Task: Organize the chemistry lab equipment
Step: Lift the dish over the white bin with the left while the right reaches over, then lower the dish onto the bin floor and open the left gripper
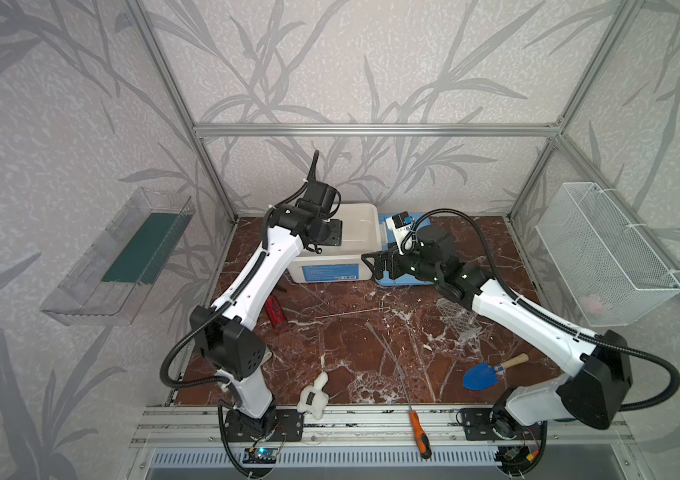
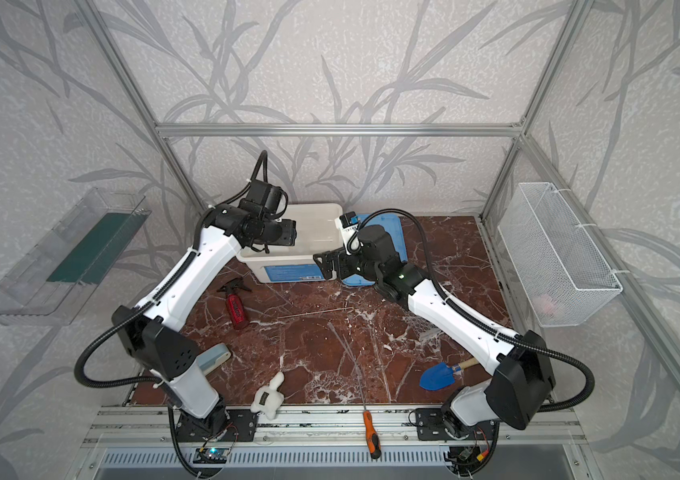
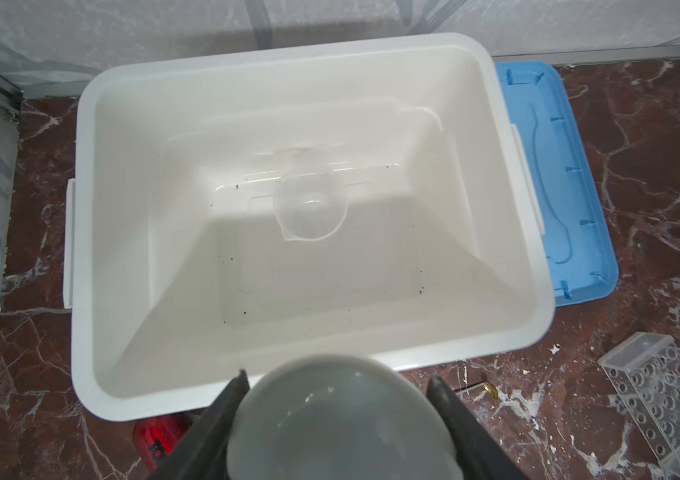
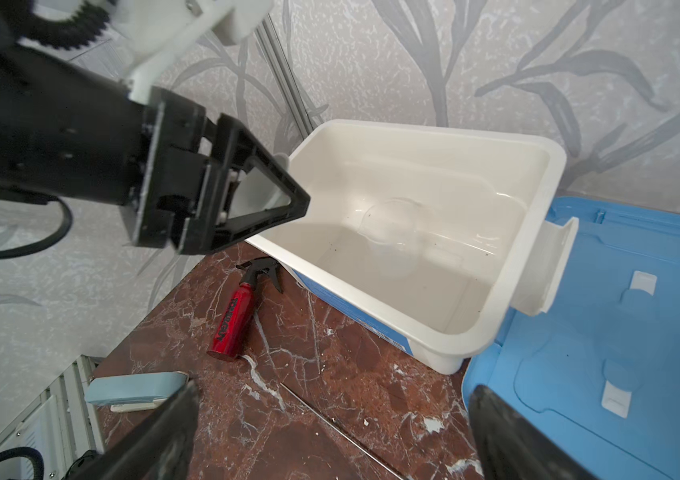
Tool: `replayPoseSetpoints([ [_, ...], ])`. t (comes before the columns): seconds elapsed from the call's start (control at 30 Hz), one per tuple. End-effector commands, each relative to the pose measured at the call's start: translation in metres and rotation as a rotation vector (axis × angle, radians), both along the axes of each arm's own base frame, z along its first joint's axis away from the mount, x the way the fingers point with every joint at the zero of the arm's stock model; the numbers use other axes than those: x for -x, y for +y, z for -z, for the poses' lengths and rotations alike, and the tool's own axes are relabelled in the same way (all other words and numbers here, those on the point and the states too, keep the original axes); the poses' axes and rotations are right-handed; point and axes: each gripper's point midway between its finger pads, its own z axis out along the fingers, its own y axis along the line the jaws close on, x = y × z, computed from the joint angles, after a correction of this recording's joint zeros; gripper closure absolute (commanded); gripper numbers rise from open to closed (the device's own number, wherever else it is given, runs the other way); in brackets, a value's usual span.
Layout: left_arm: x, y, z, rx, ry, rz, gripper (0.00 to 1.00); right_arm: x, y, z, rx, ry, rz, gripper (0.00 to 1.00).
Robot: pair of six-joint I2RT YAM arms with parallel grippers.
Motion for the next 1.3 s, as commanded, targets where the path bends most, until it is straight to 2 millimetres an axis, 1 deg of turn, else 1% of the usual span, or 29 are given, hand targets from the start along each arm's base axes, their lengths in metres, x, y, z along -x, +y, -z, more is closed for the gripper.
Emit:
replayPoseSetpoints([
  [0.0, 0.001, 0.007, 0.000, -0.057, 0.045, 0.010, 0.50, -0.013, 0.009, -0.012, -0.031, 0.006, -0.002, 0.01],
  [0.13, -0.019, 0.016, 0.005, -0.084, 0.058, -0.022, 0.50, -0.028, 0.016, -0.007, -0.037, 0.045, 0.005, 0.01],
  [0.2, -0.030, 0.025, 0.010, -0.108, 0.065, -0.043, 0.50, -0.035, 0.021, -0.006, -0.026, 0.047, 0.002, 0.01],
  [0.3, -0.046, 0.045, 0.028, -0.134, 0.111, -0.092, 0.51, -0.045, 0.030, -0.001, 0.011, 0.066, -0.007, 0.01],
  [0.33, -0.050, 0.051, 0.035, -0.136, 0.124, -0.104, 0.51, -0.050, 0.035, 0.009, 0.027, 0.090, -0.013, 0.01],
  [0.37, -0.054, 0.057, 0.041, -0.141, 0.136, -0.116, 0.51, -0.053, 0.039, 0.013, 0.035, 0.102, -0.023, 0.01],
  [0.47, -0.059, 0.071, 0.056, -0.166, 0.182, -0.137, 0.51, -0.061, 0.051, 0.021, 0.065, 0.134, -0.053, 0.01],
  [0.6, -0.062, 0.074, 0.074, -0.199, 0.227, -0.125, 0.51, -0.072, 0.061, 0.034, 0.101, 0.159, -0.071, 0.01],
  [0.73, -0.064, 0.082, 0.101, -0.267, 0.288, -0.126, 0.51, -0.081, 0.065, 0.042, 0.116, 0.159, -0.063, 0.01],
  [0.83, -0.063, 0.083, 0.118, -0.281, 0.336, -0.129, 0.51, -0.089, 0.065, 0.044, 0.104, 0.151, -0.051, 0.01],
  [0.93, -0.064, 0.080, 0.132, -0.271, 0.368, -0.128, 0.52, -0.094, 0.068, 0.045, 0.092, 0.162, -0.057, 0.01],
  [1.1, -0.066, 0.080, 0.154, -0.283, 0.409, -0.123, 0.52, -0.096, 0.074, 0.044, 0.086, 0.162, -0.077, 0.01],
  [1.27, -0.066, 0.080, 0.175, -0.273, 0.445, -0.130, 0.52, -0.099, 0.074, 0.046, 0.086, 0.160, -0.067, 0.01],
])
